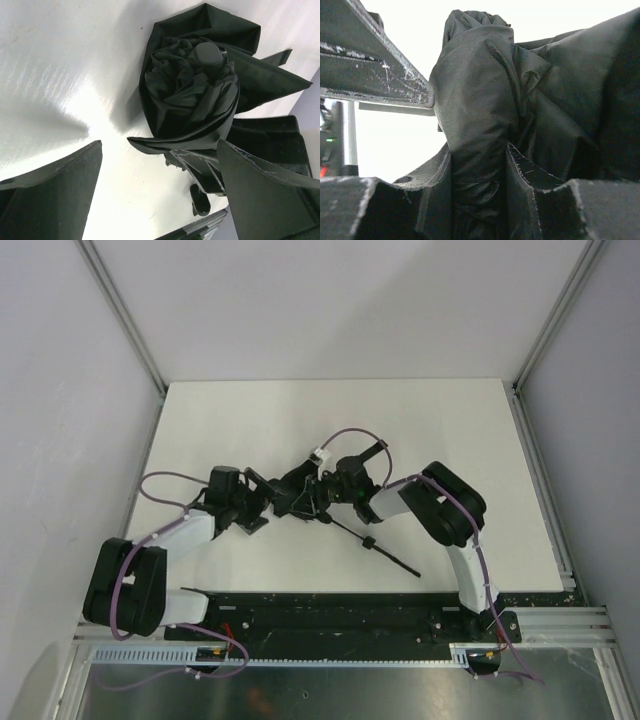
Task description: Put away the umbrella
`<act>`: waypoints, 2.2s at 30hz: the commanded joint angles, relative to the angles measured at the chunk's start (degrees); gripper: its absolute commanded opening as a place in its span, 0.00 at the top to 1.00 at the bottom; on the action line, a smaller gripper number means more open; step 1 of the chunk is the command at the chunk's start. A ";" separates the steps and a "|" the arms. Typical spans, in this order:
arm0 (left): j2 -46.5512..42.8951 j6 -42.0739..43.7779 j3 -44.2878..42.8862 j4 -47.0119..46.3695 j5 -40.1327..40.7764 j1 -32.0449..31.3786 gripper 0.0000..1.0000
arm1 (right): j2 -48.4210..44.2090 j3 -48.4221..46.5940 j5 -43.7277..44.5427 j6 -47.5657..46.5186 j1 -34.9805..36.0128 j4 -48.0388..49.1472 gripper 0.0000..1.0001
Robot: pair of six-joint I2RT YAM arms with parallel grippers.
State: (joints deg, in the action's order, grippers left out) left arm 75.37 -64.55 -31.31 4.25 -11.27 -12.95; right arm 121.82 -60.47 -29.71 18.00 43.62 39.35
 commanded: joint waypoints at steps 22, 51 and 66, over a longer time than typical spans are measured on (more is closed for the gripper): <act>17.39 -4.24 0.32 -13.56 0.40 -3.23 0.84 | 6.79 1.47 -19.10 25.04 -3.71 -1.16 0.99; 15.88 -4.05 1.85 -8.41 -0.22 -3.24 1.00 | -8.80 -12.61 53.10 -24.07 17.54 -34.90 0.22; 10.77 2.81 -0.65 -8.89 -1.19 -0.55 0.55 | 1.17 -10.78 23.82 -15.12 8.10 -38.87 1.00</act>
State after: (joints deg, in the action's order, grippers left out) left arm 88.71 -68.90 -32.38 -11.31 -13.58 -15.88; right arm 117.12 -72.60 13.85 -4.34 59.29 4.51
